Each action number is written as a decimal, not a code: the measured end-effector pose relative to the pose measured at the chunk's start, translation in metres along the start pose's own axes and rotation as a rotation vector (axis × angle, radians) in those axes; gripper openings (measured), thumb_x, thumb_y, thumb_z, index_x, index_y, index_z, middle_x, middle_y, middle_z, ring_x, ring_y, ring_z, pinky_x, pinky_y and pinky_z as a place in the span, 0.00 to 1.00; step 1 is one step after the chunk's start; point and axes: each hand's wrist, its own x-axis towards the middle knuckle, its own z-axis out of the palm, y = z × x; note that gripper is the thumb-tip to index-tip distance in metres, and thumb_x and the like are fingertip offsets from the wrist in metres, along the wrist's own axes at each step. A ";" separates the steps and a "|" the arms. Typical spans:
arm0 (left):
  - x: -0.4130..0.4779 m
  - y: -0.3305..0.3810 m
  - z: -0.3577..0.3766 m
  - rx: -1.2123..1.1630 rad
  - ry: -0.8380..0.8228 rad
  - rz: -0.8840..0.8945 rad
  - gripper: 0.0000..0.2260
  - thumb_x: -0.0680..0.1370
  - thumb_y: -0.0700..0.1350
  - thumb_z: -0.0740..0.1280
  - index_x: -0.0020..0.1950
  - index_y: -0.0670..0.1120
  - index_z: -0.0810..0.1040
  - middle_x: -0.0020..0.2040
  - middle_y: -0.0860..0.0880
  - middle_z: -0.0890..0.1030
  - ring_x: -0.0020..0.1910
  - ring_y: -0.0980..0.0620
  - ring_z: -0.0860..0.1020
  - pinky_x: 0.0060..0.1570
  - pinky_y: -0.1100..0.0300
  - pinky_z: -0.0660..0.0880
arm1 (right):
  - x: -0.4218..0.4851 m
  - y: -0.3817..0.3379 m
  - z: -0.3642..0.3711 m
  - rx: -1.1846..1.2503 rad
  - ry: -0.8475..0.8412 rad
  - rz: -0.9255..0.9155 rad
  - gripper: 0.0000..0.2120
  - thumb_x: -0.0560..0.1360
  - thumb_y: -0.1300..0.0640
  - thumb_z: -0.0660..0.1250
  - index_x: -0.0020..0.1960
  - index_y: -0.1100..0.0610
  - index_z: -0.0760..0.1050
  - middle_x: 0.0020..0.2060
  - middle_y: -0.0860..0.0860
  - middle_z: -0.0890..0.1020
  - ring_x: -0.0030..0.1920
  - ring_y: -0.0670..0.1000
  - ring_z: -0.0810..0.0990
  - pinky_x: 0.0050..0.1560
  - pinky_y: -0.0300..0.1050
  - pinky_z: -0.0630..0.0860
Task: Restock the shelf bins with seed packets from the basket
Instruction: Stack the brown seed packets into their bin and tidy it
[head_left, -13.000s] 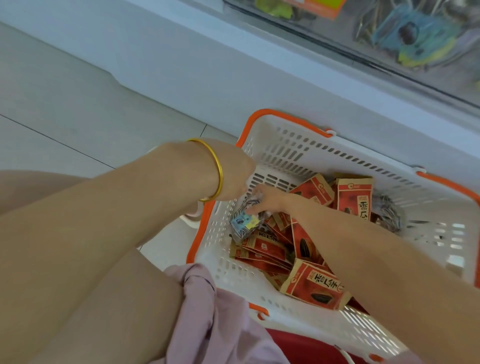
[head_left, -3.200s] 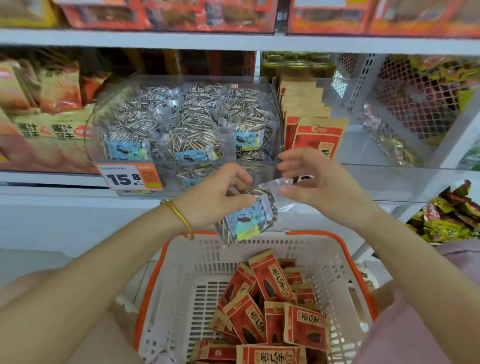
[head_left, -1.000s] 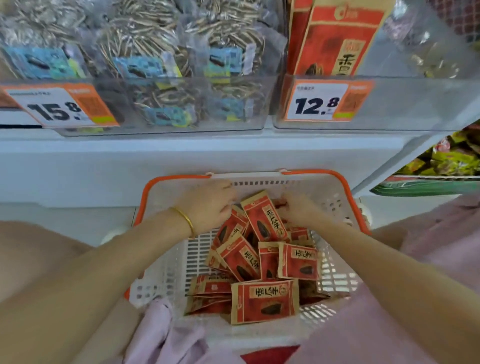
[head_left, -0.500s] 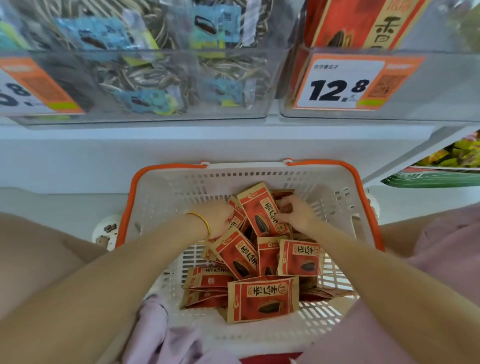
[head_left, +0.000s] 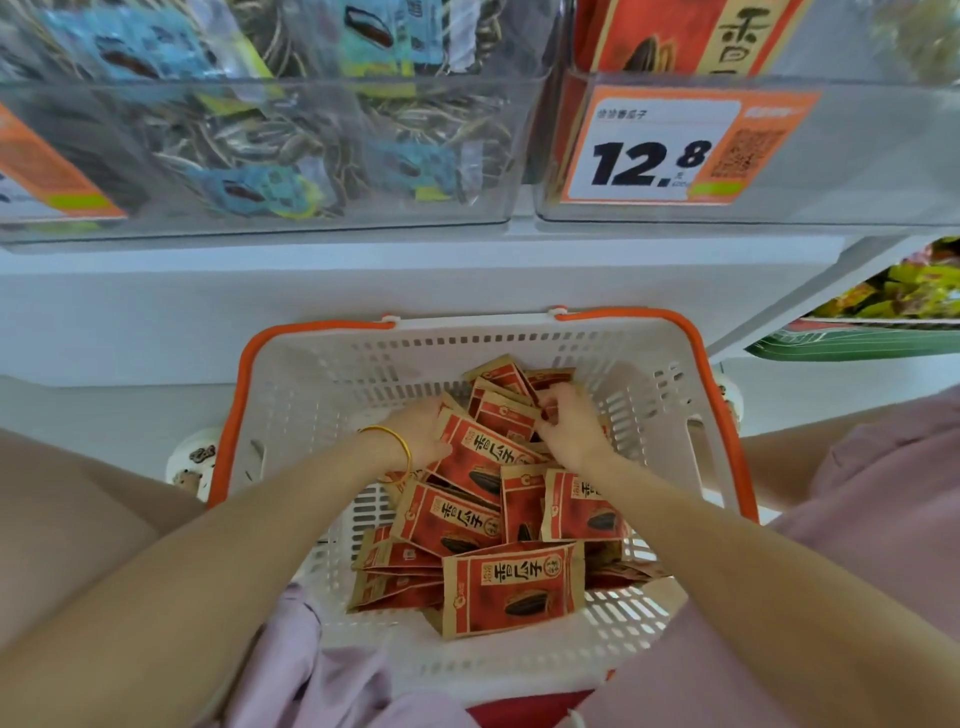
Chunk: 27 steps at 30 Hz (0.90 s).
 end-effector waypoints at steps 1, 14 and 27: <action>-0.001 0.001 0.002 -0.019 -0.008 0.010 0.15 0.75 0.41 0.66 0.60 0.43 0.71 0.54 0.44 0.78 0.53 0.46 0.78 0.55 0.52 0.75 | 0.004 -0.001 0.000 -0.006 0.033 0.014 0.12 0.75 0.62 0.65 0.58 0.58 0.72 0.59 0.56 0.73 0.58 0.55 0.75 0.58 0.44 0.71; -0.007 0.003 0.009 -0.167 0.041 -0.063 0.02 0.73 0.37 0.68 0.43 0.43 0.76 0.45 0.45 0.79 0.47 0.47 0.78 0.48 0.55 0.76 | 0.017 -0.012 0.013 -0.058 0.040 0.129 0.11 0.72 0.62 0.69 0.53 0.61 0.72 0.48 0.54 0.78 0.50 0.55 0.78 0.46 0.45 0.72; -0.052 0.041 -0.031 -0.131 0.316 0.242 0.08 0.75 0.42 0.67 0.37 0.49 0.73 0.51 0.51 0.77 0.54 0.48 0.76 0.55 0.53 0.73 | -0.016 -0.058 -0.059 0.049 -0.046 -0.327 0.01 0.77 0.61 0.64 0.47 0.59 0.74 0.42 0.51 0.78 0.45 0.50 0.76 0.45 0.42 0.70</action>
